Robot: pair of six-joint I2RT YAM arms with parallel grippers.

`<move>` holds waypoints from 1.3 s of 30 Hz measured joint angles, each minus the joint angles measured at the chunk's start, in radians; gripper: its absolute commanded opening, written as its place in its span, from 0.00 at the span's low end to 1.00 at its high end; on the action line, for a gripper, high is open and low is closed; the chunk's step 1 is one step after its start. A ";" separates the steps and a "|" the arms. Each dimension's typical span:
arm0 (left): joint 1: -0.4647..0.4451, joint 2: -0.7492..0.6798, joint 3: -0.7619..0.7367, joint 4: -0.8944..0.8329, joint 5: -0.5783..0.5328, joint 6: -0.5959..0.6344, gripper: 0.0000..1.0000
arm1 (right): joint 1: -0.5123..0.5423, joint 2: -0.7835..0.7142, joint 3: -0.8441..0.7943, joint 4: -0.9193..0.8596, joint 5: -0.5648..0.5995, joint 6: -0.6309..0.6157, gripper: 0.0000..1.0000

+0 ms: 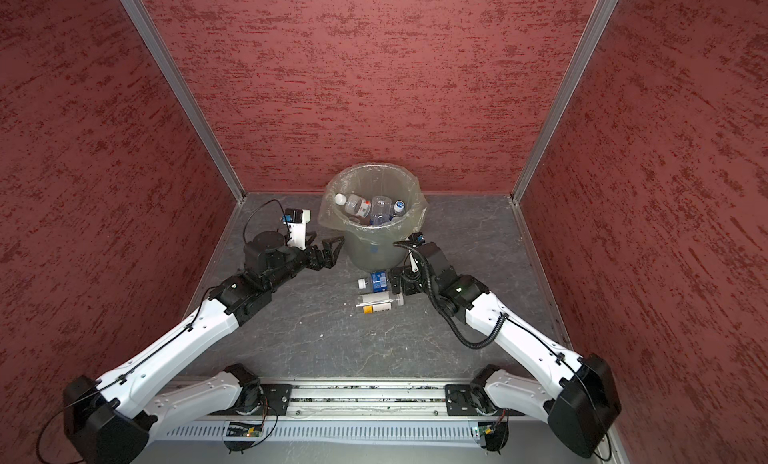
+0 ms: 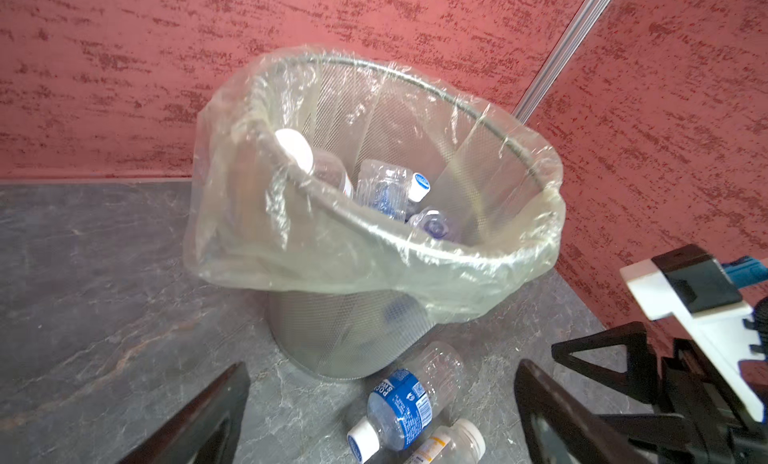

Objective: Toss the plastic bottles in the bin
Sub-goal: 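Lower both grippers toward the remaining bottles beside the bin, then draw the right gripper back while the left gripper descends onto the white-cap bottle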

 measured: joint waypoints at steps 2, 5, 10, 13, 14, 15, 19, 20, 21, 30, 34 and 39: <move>0.000 -0.008 -0.030 0.000 0.006 -0.006 0.99 | 0.004 0.000 0.000 -0.013 0.023 0.008 0.99; -0.006 0.000 -0.055 -0.006 0.028 -0.007 0.99 | 0.005 -0.001 0.000 -0.037 0.074 0.026 0.99; -0.098 0.063 -0.063 -0.011 0.035 0.018 0.99 | 0.005 -0.026 0.000 -0.066 0.146 0.047 0.99; -0.154 0.101 -0.063 -0.016 0.035 0.037 1.00 | 0.005 -0.044 0.000 -0.074 0.176 0.057 0.99; -0.166 0.112 -0.063 -0.021 0.035 0.045 1.00 | 0.005 -0.046 -0.001 -0.076 0.185 0.060 0.99; -0.175 0.122 -0.061 -0.027 0.035 0.052 0.99 | 0.004 -0.048 -0.005 -0.076 0.197 0.064 0.99; -0.211 0.173 -0.040 -0.056 0.033 0.081 1.00 | -0.014 -0.080 -0.053 -0.080 0.235 0.084 0.99; -0.219 0.183 -0.035 -0.060 0.031 0.089 1.00 | -0.026 -0.096 -0.068 -0.083 0.243 0.090 0.99; -0.225 0.192 -0.032 -0.061 0.031 0.092 1.00 | -0.040 -0.113 -0.081 -0.084 0.249 0.096 0.99; -0.250 0.267 0.015 -0.104 0.058 0.119 1.00 | -0.152 -0.287 -0.157 -0.085 0.294 0.135 0.99; -0.270 0.317 0.076 -0.155 0.058 0.134 1.00 | -0.177 -0.314 -0.185 -0.075 0.302 0.137 0.99; -0.303 0.383 0.153 -0.220 0.053 0.152 1.00 | -0.200 -0.323 -0.213 -0.066 0.301 0.137 0.99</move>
